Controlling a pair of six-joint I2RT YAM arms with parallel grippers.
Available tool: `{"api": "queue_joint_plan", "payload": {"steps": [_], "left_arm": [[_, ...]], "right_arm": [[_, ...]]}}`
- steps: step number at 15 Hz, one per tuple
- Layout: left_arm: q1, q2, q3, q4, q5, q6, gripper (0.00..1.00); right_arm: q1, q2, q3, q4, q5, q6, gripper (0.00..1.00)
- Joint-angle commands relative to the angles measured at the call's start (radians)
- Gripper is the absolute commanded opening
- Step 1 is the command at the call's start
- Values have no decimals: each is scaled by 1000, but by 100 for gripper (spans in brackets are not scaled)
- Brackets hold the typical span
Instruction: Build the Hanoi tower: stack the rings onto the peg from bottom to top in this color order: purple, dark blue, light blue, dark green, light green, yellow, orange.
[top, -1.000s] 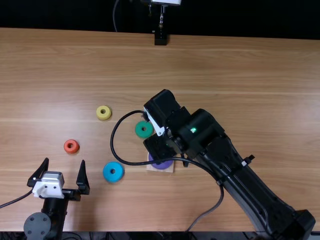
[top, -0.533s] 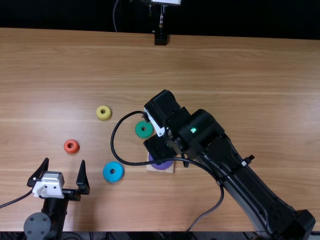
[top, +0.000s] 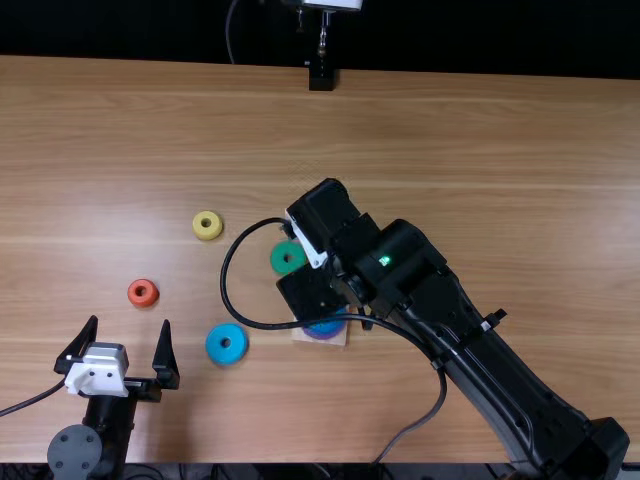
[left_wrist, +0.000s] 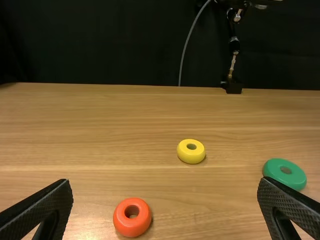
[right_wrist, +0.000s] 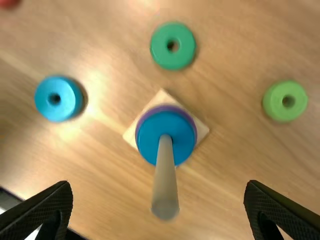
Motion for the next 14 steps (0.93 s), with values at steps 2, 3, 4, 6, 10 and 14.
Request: {"api": "queue_joint_plan", "payload": {"steps": [2,3,4,6,10,14], "left_arm": [[6,-12,-16,-18,8,3,100],[6,-12,-16,-18,8,5,100],[6,-12,-16,-18,8,5,100],[6,-12,-16,-18,8,5,100],[6,-12,-16,-18,8,5,100],[6,-12,-16,-18,8,5,100]], "right_arm": [[-79,-25,-6,136,9,1,100],[-113,-28,-12,220,10,-1,100],[-155,-30,-30,301,10,-1,100],[-248,-38,-106,462,9,-2,100],[-412,-343,-402,861,7,-6,100],[-560,-697,-754,1082,1,-12,100]]}}
